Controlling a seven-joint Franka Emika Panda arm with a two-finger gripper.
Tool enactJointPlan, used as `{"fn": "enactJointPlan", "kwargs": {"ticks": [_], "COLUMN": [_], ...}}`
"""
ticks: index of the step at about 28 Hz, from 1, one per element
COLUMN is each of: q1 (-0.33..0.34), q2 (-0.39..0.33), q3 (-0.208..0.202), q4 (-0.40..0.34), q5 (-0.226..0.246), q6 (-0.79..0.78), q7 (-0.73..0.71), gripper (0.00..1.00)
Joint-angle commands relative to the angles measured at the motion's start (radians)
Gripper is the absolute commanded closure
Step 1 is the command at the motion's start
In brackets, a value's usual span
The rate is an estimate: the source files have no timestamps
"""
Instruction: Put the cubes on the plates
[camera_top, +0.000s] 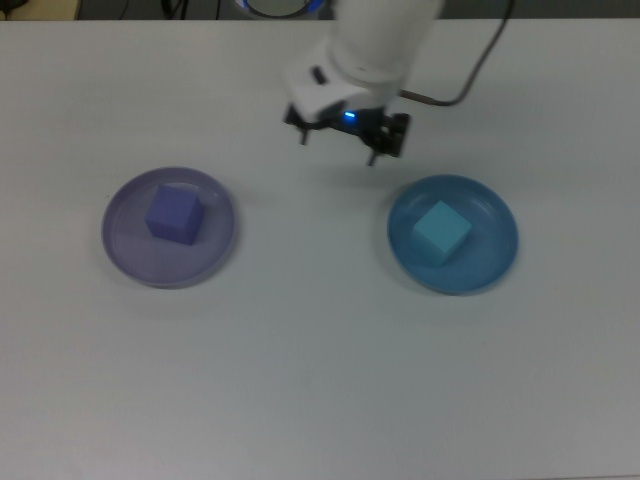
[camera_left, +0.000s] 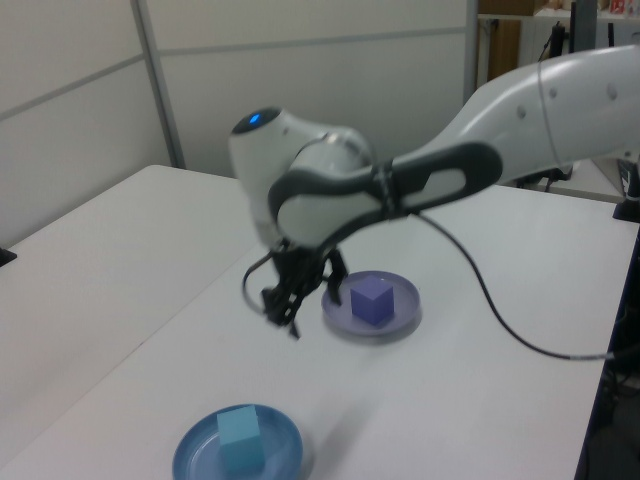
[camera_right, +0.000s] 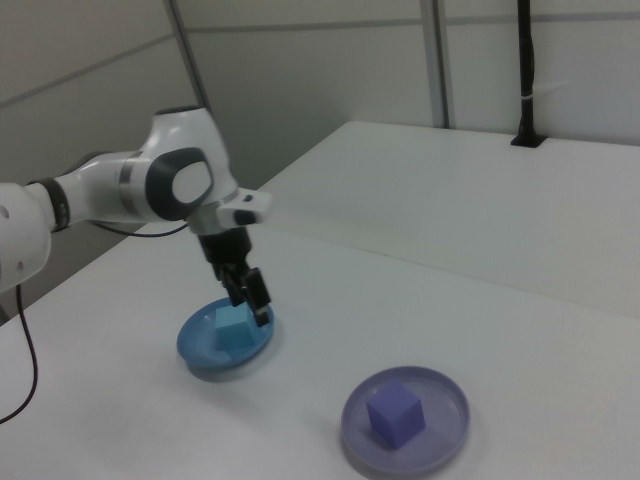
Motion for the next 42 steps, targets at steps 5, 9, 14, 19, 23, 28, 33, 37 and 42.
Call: {"fn": "enactJointPlan", "kwargs": {"ticks": [5,9,14,19,23,28,33,37,42], "q1": [-0.190,-0.267,-0.310,-0.311,-0.313,-0.313,-0.313,-0.313,-0.313], "q2": [-0.138,-0.192,-0.234,-0.235,-0.234,-0.234,-0.232,-0.231,-0.230], "q3": [-0.001,-0.001,-0.007,-0.022,-0.022,-0.033,-0.036,-0.039,-0.039], "q4": [-0.062,-0.064,-0.062,-0.058,-0.058,-0.053,-0.051,-0.053,-0.051], "q5": [0.038,0.050,0.058,0.062,0.062,0.062,0.064,0.066,0.075], "q6": [-0.090,-0.140,-0.179,-0.180,-0.175,-0.173,-0.172,-0.170,-0.170], "q7": [-0.293,-0.416,-0.479,-0.479,-0.478,-0.478,-0.478,-0.478,-0.475], "gripper": [0.00,0.00,0.00,0.00,0.00,0.00,0.00,0.00,0.00]}}
